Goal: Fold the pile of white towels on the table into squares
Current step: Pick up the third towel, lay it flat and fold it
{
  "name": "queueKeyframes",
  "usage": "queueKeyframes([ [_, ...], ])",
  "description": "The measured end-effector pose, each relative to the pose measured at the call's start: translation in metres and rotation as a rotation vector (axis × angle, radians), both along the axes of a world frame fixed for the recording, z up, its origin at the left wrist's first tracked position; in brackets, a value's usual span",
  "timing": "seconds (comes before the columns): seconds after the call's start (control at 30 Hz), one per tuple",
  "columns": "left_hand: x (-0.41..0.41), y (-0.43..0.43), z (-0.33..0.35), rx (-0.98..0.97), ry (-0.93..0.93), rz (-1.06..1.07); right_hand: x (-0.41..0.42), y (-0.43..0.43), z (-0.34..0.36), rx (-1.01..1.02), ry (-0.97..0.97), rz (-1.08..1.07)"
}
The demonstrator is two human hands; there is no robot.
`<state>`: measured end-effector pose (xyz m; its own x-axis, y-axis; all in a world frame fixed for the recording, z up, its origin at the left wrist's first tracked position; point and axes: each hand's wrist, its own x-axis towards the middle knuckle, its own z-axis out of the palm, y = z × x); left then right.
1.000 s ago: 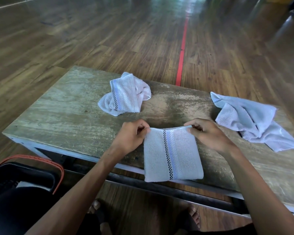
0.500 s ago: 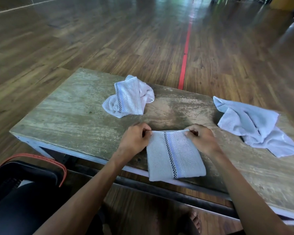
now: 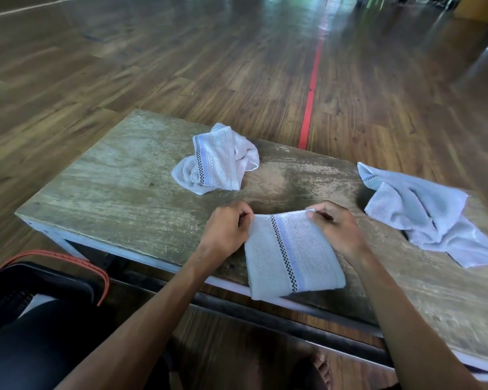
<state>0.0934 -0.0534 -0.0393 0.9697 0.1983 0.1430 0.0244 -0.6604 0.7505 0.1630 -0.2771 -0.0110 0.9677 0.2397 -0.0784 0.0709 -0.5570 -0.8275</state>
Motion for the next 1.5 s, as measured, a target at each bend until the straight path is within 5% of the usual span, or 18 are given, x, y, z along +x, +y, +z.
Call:
queueKeyframes([
  [0.2, 0.005, 0.004, -0.006, -0.051, 0.041, 0.014, 0.004, 0.007, -0.011, -0.073, -0.120, -0.071],
  [0.47, 0.003, 0.011, -0.006, 0.005, 0.074, -0.005, -0.007, 0.022, 0.001, -0.911, -0.725, 0.219],
  [0.7, -0.001, 0.008, -0.008, 0.067, 0.018, 0.051, -0.038, 0.036, -0.014, -0.917, -0.234, 0.475],
  [0.87, -0.027, 0.001, 0.010, -0.015, 0.018, 0.137, -0.031, 0.040, -0.017, -0.924, -0.213, 0.441],
  [1.07, -0.111, -0.020, 0.015, -0.481, 0.248, 0.129, -0.031, 0.041, -0.018, -0.892, -0.204, 0.426],
  [1.23, -0.143, -0.048, -0.008, -0.851, 0.256, -0.019, -0.031, 0.042, -0.019, -0.887, -0.205, 0.420],
  [1.5, -0.123, -0.045, -0.028, -0.773, 0.289, -0.175, -0.033, 0.041, -0.019, -0.879, -0.222, 0.406],
])
